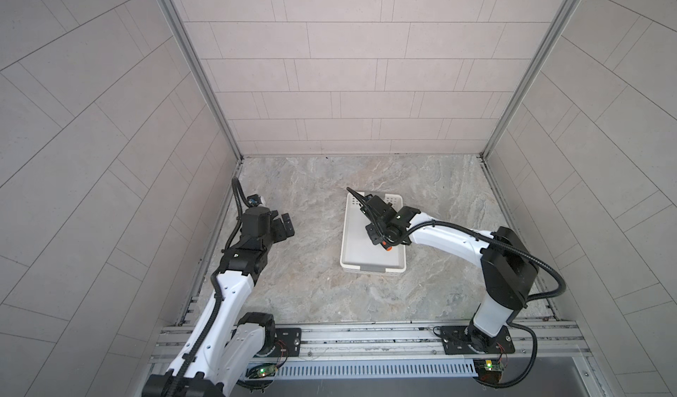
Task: Put the screwdriver in the bin
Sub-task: Place the screwdriver into the bin.
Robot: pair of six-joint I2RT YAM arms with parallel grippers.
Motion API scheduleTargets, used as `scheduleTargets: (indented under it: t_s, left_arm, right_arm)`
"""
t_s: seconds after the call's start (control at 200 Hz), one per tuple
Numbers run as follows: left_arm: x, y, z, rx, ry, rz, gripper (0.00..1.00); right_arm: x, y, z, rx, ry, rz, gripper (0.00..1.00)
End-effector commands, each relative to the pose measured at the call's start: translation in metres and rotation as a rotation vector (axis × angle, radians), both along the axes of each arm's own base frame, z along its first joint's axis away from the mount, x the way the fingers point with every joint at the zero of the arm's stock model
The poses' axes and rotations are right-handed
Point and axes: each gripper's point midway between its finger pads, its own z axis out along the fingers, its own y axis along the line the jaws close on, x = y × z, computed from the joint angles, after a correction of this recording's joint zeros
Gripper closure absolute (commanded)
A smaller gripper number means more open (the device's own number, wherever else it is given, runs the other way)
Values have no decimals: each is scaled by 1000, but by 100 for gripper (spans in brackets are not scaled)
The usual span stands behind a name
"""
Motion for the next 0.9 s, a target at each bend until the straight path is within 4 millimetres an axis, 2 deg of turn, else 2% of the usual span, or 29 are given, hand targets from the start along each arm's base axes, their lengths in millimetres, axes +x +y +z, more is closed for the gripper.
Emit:
scheduleTargets:
  t_s: [0.0, 0.42, 0.635, 0.891]
  left_arm:
    - [1, 1, -5, -10, 4, 17, 0]
    - [3, 0, -7, -10, 13, 18, 0]
    - [2, 1, -5, -10, 5, 20, 0]
    - [0, 1, -5, -12, 5, 20, 0]
  right_arm:
    - [11, 6, 0, 6, -24, -22, 98]
    - [18, 7, -33, -37, 18, -34, 92]
    - [17, 5, -38, -43, 22, -39, 84]
    - [18, 0, -41, -54, 21, -49, 80]
